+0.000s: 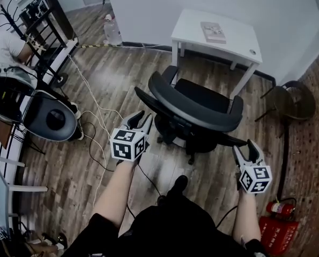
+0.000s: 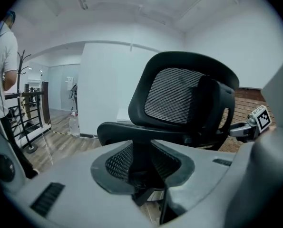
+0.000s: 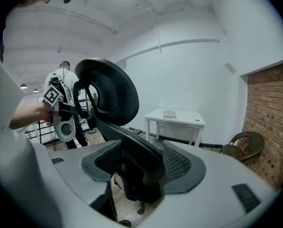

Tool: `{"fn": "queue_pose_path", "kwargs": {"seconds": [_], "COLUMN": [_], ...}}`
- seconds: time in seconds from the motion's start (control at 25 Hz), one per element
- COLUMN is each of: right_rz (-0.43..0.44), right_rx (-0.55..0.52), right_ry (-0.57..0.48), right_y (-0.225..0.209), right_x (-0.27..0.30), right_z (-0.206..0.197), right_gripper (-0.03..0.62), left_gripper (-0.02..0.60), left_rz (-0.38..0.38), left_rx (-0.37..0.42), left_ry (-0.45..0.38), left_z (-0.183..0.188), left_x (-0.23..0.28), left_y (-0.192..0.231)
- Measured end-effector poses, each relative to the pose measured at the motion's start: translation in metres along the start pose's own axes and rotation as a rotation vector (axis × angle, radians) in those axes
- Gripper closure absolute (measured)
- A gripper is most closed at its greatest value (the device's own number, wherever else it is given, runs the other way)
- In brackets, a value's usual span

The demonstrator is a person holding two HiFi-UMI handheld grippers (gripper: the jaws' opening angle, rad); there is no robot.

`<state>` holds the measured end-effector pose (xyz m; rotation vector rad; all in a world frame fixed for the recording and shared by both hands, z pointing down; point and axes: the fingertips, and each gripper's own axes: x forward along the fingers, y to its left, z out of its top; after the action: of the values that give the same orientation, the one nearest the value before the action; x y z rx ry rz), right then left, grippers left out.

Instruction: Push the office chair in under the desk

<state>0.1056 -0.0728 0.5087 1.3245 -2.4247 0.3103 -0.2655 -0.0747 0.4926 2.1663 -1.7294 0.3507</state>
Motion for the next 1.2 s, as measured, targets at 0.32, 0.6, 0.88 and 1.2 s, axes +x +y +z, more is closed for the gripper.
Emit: {"fn": "queue_pose_path", "kwargs": {"seconds": [0.32, 0.6, 0.88, 1.2], "right_rz": [-0.009, -0.068, -0.142, -0.253], "right_rx": [0.019, 0.117, 0.171, 0.271], "right_ry": [-0.036, -0.052, -0.058, -0.098], "right_y": [-0.031, -0.038, -0.027, -0.012], "right_x": [0.007, 0.013, 0.027, 0.057], "right_z": [0.006, 0.009, 0.014, 0.026], "right_gripper": [0.327, 0.329, 0.332, 0.436], "left_gripper": [0.476, 0.474, 0.474, 0.472], "left_rz": [-0.002, -0.044, -0.133, -0.217], "left_rx": [0.017, 0.022, 0.003, 0.033], "left_ry": [0.005, 0.005, -0.001, 0.021], "left_z": [0.021, 0.027, 0.035, 0.051], "left_x": [0.036, 0.046, 0.061, 0.092], "left_y": [0.004, 0.005, 0.026, 0.051]}}
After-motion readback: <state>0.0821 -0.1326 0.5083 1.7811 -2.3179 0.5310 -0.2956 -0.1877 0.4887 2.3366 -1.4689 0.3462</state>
